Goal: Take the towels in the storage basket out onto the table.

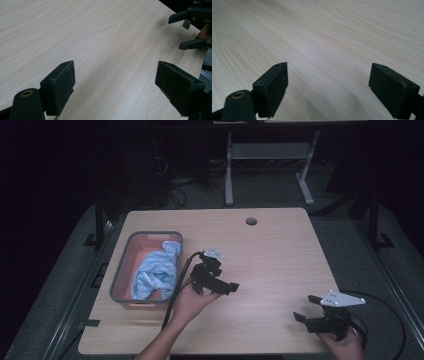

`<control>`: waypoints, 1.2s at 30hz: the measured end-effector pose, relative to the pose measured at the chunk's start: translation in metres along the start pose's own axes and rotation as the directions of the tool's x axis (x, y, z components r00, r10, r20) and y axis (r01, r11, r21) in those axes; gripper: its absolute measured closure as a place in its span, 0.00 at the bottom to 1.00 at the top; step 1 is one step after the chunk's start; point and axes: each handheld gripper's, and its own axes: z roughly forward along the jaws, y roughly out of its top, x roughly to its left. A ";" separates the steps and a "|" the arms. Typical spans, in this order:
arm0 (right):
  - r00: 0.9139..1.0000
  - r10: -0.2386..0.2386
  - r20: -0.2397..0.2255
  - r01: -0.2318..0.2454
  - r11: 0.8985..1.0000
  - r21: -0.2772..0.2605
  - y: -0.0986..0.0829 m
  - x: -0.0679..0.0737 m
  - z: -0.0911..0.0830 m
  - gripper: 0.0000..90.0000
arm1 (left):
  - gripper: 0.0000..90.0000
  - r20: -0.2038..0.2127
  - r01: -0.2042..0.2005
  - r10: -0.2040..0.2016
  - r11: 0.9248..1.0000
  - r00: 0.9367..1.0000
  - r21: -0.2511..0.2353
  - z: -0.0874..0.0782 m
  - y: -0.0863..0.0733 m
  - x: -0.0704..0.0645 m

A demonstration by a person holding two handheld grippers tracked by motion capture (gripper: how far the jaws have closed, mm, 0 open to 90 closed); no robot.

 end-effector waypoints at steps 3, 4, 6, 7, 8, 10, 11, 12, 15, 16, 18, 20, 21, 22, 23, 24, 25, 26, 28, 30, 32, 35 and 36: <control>1.000 0.002 -0.003 -0.002 1.000 0.004 0.000 0.000 0.000 0.17 | 0.17 -0.001 0.008 -0.008 1.000 1.000 -0.003 -0.005 0.004 0.001; 1.000 0.002 -0.003 -0.002 1.000 0.004 0.000 0.000 0.000 0.17 | 0.17 0.002 -0.005 0.005 1.000 1.000 0.003 -0.007 0.006 0.003; 1.000 0.001 -0.003 -0.001 1.000 0.003 0.000 0.000 0.000 0.17 | 0.18 0.003 -0.001 0.001 1.000 1.000 -0.003 -0.010 0.008 0.003; 1.000 0.001 -0.003 -0.001 1.000 0.003 0.000 0.000 0.000 0.17 | 0.18 0.000 0.006 -0.006 1.000 1.000 -0.005 -0.012 0.010 0.004; 1.000 0.002 -0.002 -0.002 1.000 0.004 0.000 0.000 0.000 0.17 | 0.18 0.001 -0.002 0.002 1.000 1.000 0.001 -0.014 0.011 0.005; 1.000 0.005 -0.002 -0.005 1.000 0.006 0.000 0.000 0.000 0.16 | 0.18 -0.003 0.008 -0.008 1.000 1.000 -0.007 -0.017 0.013 0.006; 1.000 0.005 -0.003 -0.005 1.000 0.005 0.000 0.000 0.000 0.16 | 0.18 -0.005 0.012 -0.012 1.000 1.000 -0.011 -0.019 0.014 0.007; 1.000 0.003 -0.003 -0.003 1.000 0.004 0.000 0.001 0.000 0.16 | 0.18 -0.008 0.011 -0.011 1.000 1.000 -0.009 -0.021 0.016 0.008; 1.000 -0.002 -0.003 0.002 1.000 0.001 0.000 0.001 0.001 0.16 | 0.18 -0.014 0.015 -0.015 1.000 1.000 -0.017 -0.026 0.018 0.011; 1.000 -0.003 -0.003 0.003 1.000 0.002 0.000 0.001 0.001 0.16 | 0.18 -0.014 0.010 -0.010 1.000 1.000 -0.011 -0.028 0.019 0.012; 1.000 -0.003 -0.003 0.003 1.000 0.004 0.001 0.001 0.001 0.16 | 0.18 -0.014 0.020 -0.020 1.000 1.000 -0.012 -0.031 0.021 0.014; 1.000 -0.005 -0.003 0.005 1.000 0.003 0.001 0.001 0.001 0.16 | 0.18 -0.015 0.022 -0.022 1.000 1.000 -0.011 -0.036 0.023 0.018; 1.000 -0.006 -0.003 0.006 1.000 0.002 0.001 0.002 0.001 0.16 | 0.18 -0.019 0.029 -0.030 0.999 0.999 -0.018 -0.037 0.023 0.019; 1.000 -0.004 -0.002 0.004 1.000 0.000 0.001 0.002 0.001 0.16 | 0.18 -0.017 0.031 -0.032 0.999 0.999 -0.019 -0.040 0.024 0.021; 1.000 -0.004 -0.002 0.004 1.000 -0.002 0.001 0.001 0.001 0.16 | 0.18 -0.018 0.037 -0.038 0.999 0.999 -0.020 -0.042 0.025 0.023; 1.000 -0.004 -0.001 0.004 1.000 0.001 0.001 0.001 0.001 0.16 | 0.18 -0.020 0.039 -0.039 0.999 0.999 -0.017 -0.044 0.026 0.025; 1.000 -0.005 -0.002 0.005 1.000 0.003 0.001 0.001 0.001 0.16 | 0.18 -0.024 0.040 -0.041 0.999 0.999 -0.014 -0.046 0.026 0.026; 1.000 -0.003 -0.002 0.003 1.000 0.003 0.001 0.001 0.001 0.16 | 0.18 -0.029 0.040 -0.040 0.999 0.999 -0.016 -0.049 0.026 0.028; 1.000 -0.009 -0.002 0.009 1.000 0.001 0.001 0.002 0.001 0.16 | 0.18 -0.037 0.043 -0.044 0.999 0.998 -0.017 -0.054 0.027 0.032; 1.000 -0.011 0.000 0.011 1.000 -0.001 0.001 0.002 0.000 0.16 | 0.18 -0.044 0.055 -0.056 0.998 0.997 -0.033 -0.059 0.027 0.035; 1.000 -0.010 0.001 0.010 1.000 0.000 0.001 0.002 0.000 0.16 | 0.18 -0.047 0.065 -0.066 0.997 0.997 -0.034 -0.064 0.026 0.040; 1.000 -0.006 0.001 0.006 1.000 0.004 0.002 0.002 0.001 0.16 | 0.18 -0.062 0.078 -0.080 0.996 0.995 -0.037 -0.072 0.024 0.046; 1.000 -0.007 0.000 0.007 1.000 0.004 0.002 0.003 0.001 0.16 | 0.18 -0.068 0.082 -0.085 0.996 0.994 -0.041 -0.075 0.023 0.049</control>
